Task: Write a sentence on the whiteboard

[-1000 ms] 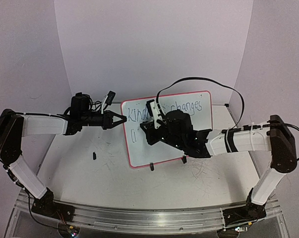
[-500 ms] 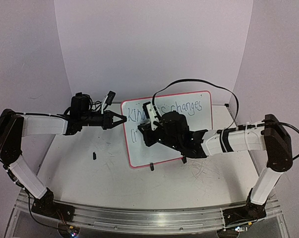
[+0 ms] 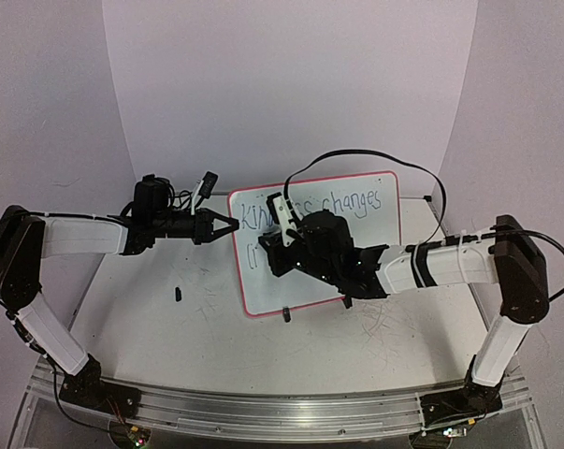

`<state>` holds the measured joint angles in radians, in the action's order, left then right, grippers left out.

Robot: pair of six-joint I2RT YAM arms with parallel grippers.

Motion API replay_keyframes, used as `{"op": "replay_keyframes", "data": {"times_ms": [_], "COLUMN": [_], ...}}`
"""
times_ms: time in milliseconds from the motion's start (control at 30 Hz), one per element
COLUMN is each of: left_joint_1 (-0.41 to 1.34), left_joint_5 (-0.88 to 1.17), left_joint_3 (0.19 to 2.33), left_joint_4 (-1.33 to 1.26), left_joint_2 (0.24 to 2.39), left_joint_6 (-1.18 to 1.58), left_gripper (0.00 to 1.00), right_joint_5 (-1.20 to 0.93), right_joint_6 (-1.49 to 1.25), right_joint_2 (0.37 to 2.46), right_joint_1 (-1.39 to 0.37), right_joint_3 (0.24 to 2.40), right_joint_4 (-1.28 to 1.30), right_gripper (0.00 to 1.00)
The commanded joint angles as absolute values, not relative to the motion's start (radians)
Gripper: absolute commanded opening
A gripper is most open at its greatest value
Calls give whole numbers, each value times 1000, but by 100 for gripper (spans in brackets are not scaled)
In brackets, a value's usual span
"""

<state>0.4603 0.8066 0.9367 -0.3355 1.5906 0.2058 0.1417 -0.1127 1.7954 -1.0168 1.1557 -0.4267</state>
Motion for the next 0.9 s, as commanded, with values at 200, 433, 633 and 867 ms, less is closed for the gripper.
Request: {"op": "replay_keyframes", "data": {"times_ms": [200,433,633,867], "left_joint_1": [471,472,472,472], "left_joint_5": [761,762,764,764], "left_joint_3": [972,972,971,972], "left_joint_4": [-301,-300,-301,-300], "left_joint_2": [1589,1593,1592,1591], "left_joint_6": [109,109,111,110], "left_gripper": [0,0,0,0], "right_joint_5": [170,163,165,194], "right_joint_6": [-125,-155,-167,-150], "right_joint_2": [1781,1767,1765,1762], "right_joint_1": [-1019,-1020,-1021,-1021], "right_joint_3": [1127,1079,1067,1102], "right_joint_4": [-425,-422,-422,-422], "right_gripper": [0,0,0,0]}}
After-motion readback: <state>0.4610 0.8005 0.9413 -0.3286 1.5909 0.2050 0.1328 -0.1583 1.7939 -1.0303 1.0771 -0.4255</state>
